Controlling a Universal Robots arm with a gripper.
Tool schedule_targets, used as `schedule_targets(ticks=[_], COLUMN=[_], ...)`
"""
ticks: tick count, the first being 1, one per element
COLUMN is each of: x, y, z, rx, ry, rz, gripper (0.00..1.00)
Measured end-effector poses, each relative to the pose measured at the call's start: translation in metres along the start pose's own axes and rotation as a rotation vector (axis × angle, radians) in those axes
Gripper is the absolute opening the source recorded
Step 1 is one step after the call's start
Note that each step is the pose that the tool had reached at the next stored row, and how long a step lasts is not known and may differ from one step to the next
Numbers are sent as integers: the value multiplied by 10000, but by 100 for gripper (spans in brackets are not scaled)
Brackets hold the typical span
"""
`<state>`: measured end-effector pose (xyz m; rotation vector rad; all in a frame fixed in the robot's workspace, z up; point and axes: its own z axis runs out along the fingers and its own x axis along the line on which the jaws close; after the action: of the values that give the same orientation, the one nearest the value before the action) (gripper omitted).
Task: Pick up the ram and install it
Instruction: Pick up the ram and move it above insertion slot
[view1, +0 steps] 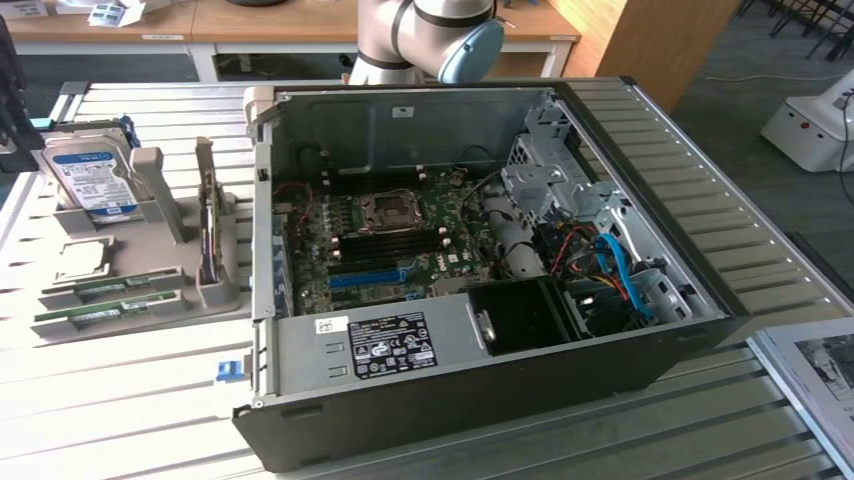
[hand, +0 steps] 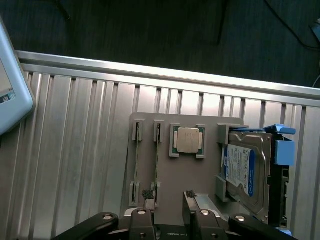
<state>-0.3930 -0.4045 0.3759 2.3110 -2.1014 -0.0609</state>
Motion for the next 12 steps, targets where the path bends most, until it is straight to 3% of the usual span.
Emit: schedule_targets(ticks=[12], x=[3], y=[-6], z=[152], rx=[0], ry=[1], rz=[0], gripper=[36])
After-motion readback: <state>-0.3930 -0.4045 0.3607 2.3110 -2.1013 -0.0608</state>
